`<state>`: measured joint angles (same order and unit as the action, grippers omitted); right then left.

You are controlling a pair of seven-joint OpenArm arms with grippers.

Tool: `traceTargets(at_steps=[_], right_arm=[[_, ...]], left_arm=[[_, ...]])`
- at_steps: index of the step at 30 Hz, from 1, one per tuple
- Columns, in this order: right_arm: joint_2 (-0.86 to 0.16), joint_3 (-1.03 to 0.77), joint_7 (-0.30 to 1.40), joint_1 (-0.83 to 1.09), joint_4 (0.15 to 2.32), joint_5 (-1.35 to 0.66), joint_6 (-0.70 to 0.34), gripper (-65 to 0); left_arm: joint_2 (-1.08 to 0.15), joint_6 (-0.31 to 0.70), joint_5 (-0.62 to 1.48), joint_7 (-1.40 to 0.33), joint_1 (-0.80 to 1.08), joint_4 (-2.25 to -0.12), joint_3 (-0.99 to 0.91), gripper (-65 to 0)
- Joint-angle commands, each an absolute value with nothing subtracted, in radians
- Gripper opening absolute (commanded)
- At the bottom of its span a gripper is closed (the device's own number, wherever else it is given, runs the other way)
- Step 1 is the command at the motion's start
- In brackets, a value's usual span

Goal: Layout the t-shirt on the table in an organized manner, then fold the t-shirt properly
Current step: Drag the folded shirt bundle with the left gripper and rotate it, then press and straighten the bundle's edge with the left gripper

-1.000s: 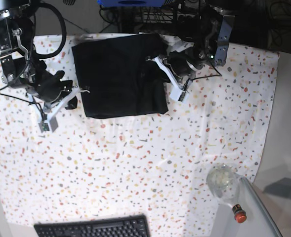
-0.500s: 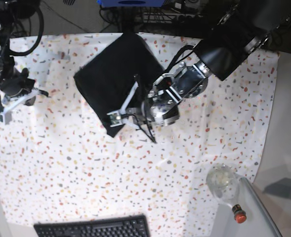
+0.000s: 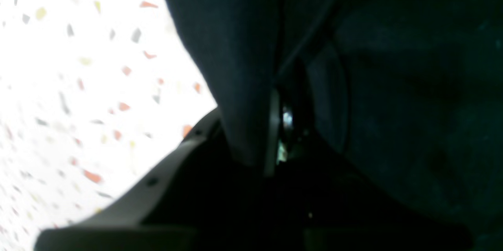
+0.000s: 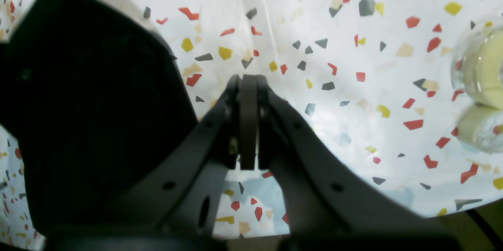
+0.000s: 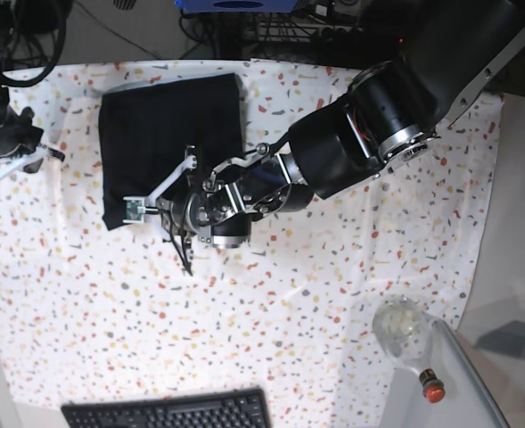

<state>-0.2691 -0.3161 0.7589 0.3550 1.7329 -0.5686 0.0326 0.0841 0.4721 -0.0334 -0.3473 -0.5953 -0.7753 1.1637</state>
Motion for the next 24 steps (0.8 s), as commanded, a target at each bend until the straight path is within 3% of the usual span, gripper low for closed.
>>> traceTargets(at_steps=[1,9,13,24], right_arm=[[-0.283,-0.320,0.742,0.354,1.750,-0.570,0.027,-65.0],[-0.277,-0.243,0.740,0.326,1.606,-0.575,0.015,-65.0],[-0.268,-0.174,0.736,0.309,1.557,-0.576,-0.110,-65.0],[-0.194,-0.163,0.734,0.441,1.667,-0.575,-0.136,-65.0]], left_arm=[[0.111,0.463,-0.031,-0.308,-0.641,-0.754,1.171,-65.0],[0.157,0.463,-0.031,-0.186,-0.694,-0.607,1.233,-65.0],[0.157,0.463,-0.031,-0.186,-0.696,-0.599,1.234,-65.0],[0.157,0.463,-0.031,-0.186,-0.714,-0.598,1.236,-65.0]])
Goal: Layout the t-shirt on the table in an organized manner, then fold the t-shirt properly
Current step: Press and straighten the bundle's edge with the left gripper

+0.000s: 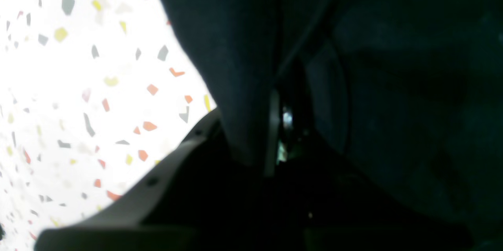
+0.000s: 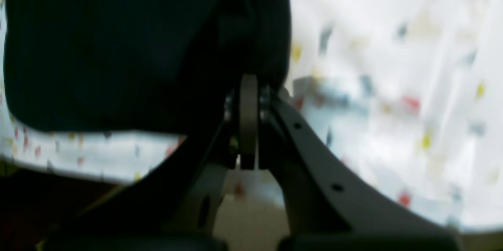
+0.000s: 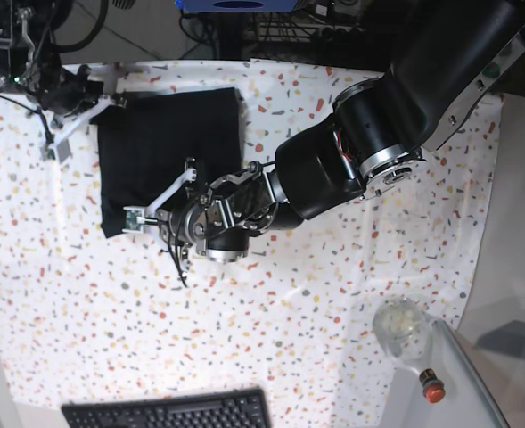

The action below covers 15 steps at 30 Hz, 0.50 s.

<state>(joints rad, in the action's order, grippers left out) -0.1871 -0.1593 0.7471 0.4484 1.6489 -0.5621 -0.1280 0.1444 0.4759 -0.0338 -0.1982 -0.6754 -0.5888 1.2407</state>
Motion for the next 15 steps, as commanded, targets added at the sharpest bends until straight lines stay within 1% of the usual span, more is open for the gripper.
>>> traceTargets(at_steps=[1,4,8,13,15], right_arm=[[-0.194,-0.154,0.736,0.461,1.693,-0.576,-0.136,-65.0],[-0.199,-0.117,0.736,0.493,1.724,-0.576,-0.136,-65.0],[-0.196,-0.116,0.736,0.522,1.736,-0.576,-0.136,-65.0],[-0.197,-0.114,0.736,0.547,1.908,-0.576,-0.136,-65.0],[-0.194,-0.110,0.736,0.535,1.942,-0.576,-0.136,-65.0]], left_arm=[[0.157,0.463,-0.031,-0.186,-0.719,-0.598,1.236,-65.0],[0.157,0.463,-0.031,-0.186,-0.723,-0.598,1.236,-65.0],[0.157,0.463,-0.031,-0.186,-0.733,-0.599,1.236,-65.0],[0.157,0.463,-0.031,-0.186,-0.734,-0.601,1.236,-65.0],[0.157,0.463,-0.031,-0.185,-0.734,-0.601,1.236,-65.0]])
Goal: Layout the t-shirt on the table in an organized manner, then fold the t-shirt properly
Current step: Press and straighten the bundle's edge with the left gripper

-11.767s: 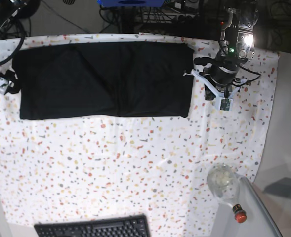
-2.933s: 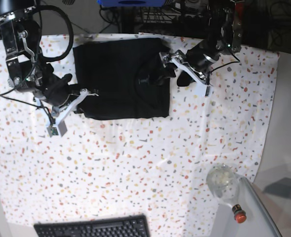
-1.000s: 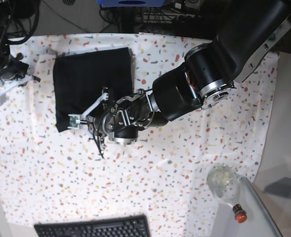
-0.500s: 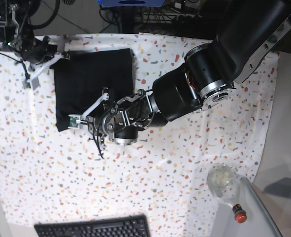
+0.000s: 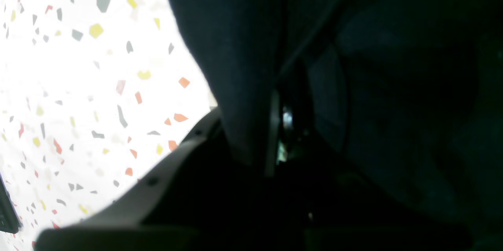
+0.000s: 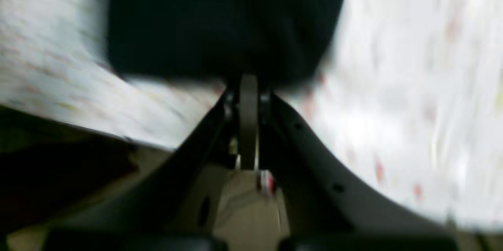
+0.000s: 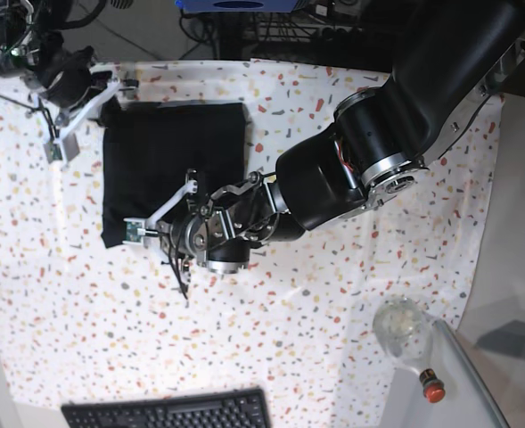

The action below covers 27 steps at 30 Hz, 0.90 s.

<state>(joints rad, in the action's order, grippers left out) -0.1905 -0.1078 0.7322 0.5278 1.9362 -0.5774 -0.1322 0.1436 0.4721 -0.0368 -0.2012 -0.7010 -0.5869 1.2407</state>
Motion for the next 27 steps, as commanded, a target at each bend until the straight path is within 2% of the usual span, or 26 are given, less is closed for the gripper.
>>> traceTargets(at_steps=[1,7,11,14,22,27], right_arm=[[-0.193,-0.110,0.736,0.510,1.939,-0.576,-0.136,-65.0],[-0.174,-0.117,0.780,0.354,1.736,-0.575,-0.136,-65.0],[-0.179,-0.117,0.785,0.354,1.618,-0.572,-0.136,-65.0],[-0.179,-0.117,0.782,0.410,1.636,-0.570,-0.136,-65.0],[-0.173,-0.111,0.789,0.452,1.888,-0.570,-0.131,-65.0],[-0.162,-0.110,0.789,0.351,1.730,-0.572,-0.131,-65.0]], left_arm=[[0.157,0.463,-0.031,-0.185,-0.734,-0.601,1.236,-65.0],[0.157,0.463,-0.031,-0.185,-0.734,-0.602,1.236,-65.0],[0.157,0.463,-0.031,-0.185,-0.736,-0.604,1.236,-65.0],[0.157,0.463,-0.031,-0.185,-0.737,-0.602,1.236,-65.0],[0.157,0.463,-0.031,-0.185,-0.736,-0.608,1.236,-65.0],[0.157,0.463,-0.031,-0.185,-0.734,-0.608,1.237,-65.0]])
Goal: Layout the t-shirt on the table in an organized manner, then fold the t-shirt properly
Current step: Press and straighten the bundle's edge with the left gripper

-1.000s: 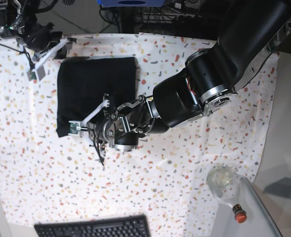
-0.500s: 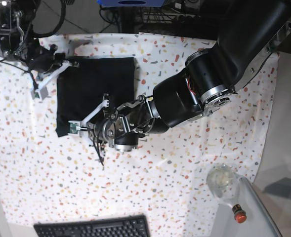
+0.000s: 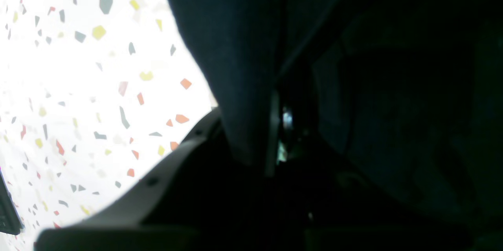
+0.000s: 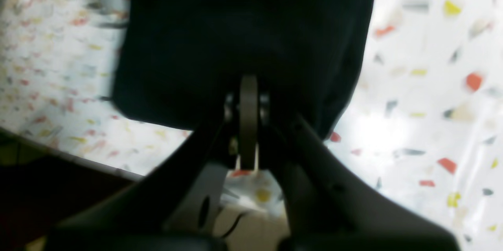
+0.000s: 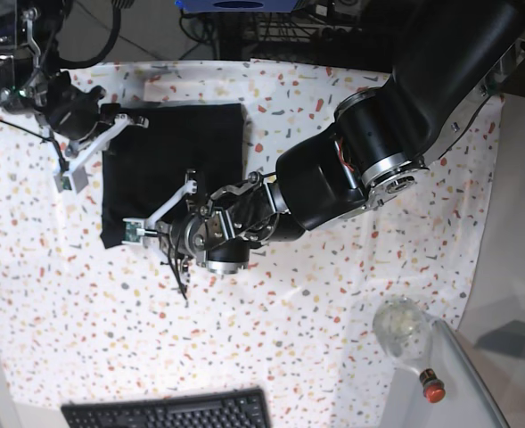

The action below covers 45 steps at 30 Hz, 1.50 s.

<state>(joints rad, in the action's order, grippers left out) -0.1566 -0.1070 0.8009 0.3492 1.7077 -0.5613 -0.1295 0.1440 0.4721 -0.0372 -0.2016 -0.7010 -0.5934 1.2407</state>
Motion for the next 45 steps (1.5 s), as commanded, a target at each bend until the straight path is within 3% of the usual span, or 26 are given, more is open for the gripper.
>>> traceTargets(at_steps=[1,4,19,20,25,27,29,39,43,45], right_arm=[[-0.162,-0.110,0.789,0.338,1.673,-0.572,-0.131,-65.0],[-0.162,-0.110,0.786,0.349,1.589,-0.572,-0.134,-65.0],[-0.165,-0.110,0.783,0.383,1.612,-0.568,-0.136,-65.0],[-0.165,-0.110,0.783,0.383,1.612,-0.568,-0.136,-65.0],[-0.165,-0.110,0.783,0.383,1.612,-0.568,-0.136,-65.0],[-0.165,-0.110,0.783,0.383,1.612,-0.568,-0.136,-65.0],[-0.165,-0.110,0.783,0.383,1.612,-0.568,-0.136,-65.0],[-0.165,-0.110,0.786,0.383,1.616,-0.568,-0.136,-65.0],[-0.165,-0.110,0.788,0.389,1.632,-0.573,-0.136,-65.0],[-0.165,-0.110,0.789,0.410,1.669,-0.573,-0.136,-65.0]], left_arm=[[0.157,0.463,-0.033,-0.185,-0.734,-0.608,1.237,-65.0],[0.157,0.463,-0.033,-0.185,-0.734,-0.608,1.237,-65.0],[0.157,0.467,-0.031,-0.196,-0.736,-0.641,1.230,-65.0],[0.157,0.467,-0.031,-0.196,-0.736,-0.648,1.230,-63.2],[0.157,0.467,-0.030,-0.196,-0.737,-0.659,1.227,-33.2],[0.157,0.467,-0.030,-0.196,-0.739,-0.664,1.227,-24.8],[0.157,0.467,-0.030,-0.196,-0.740,-0.679,1.227,-21.4],[0.128,0.467,-0.021,-0.409,-0.803,-0.885,1.218,-21.6],[0.094,0.467,-0.028,-0.526,-0.736,-1.053,1.038,-22.2],[0.071,0.467,-0.030,-0.584,-0.676,-1.150,0.943,-27.3]])
